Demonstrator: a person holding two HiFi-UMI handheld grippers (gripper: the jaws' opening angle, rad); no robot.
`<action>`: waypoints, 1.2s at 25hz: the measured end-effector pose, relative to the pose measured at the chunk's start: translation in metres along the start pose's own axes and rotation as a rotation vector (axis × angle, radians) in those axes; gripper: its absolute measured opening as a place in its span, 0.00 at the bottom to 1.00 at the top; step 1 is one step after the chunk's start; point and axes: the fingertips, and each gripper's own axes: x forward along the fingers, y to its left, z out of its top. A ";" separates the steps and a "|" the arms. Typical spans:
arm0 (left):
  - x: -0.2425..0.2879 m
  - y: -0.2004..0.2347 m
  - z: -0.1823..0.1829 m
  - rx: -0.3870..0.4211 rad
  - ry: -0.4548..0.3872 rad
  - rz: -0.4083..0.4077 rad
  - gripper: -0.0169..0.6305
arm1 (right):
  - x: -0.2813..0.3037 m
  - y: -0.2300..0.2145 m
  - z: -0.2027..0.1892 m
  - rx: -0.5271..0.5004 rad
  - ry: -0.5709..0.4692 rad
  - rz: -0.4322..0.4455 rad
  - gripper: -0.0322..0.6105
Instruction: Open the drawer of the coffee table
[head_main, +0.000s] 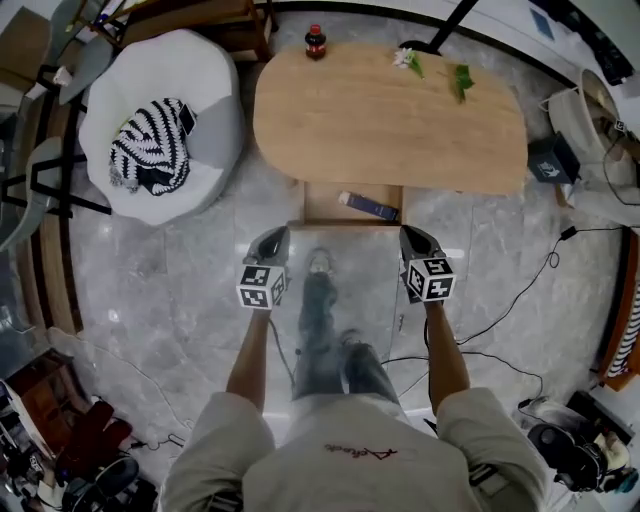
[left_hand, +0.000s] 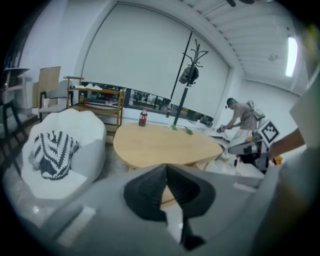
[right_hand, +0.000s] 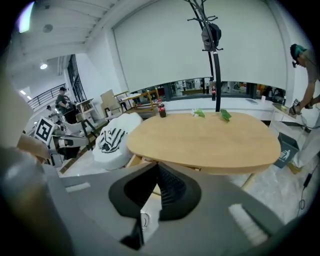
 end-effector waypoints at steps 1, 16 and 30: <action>-0.005 -0.004 0.016 0.006 -0.007 0.000 0.03 | -0.009 0.002 0.014 0.001 -0.009 -0.003 0.05; -0.054 -0.045 0.215 0.117 -0.123 -0.035 0.03 | -0.105 0.035 0.182 -0.044 -0.106 -0.035 0.05; -0.086 -0.087 0.372 0.227 -0.279 -0.078 0.03 | -0.161 0.039 0.316 -0.047 -0.295 -0.057 0.05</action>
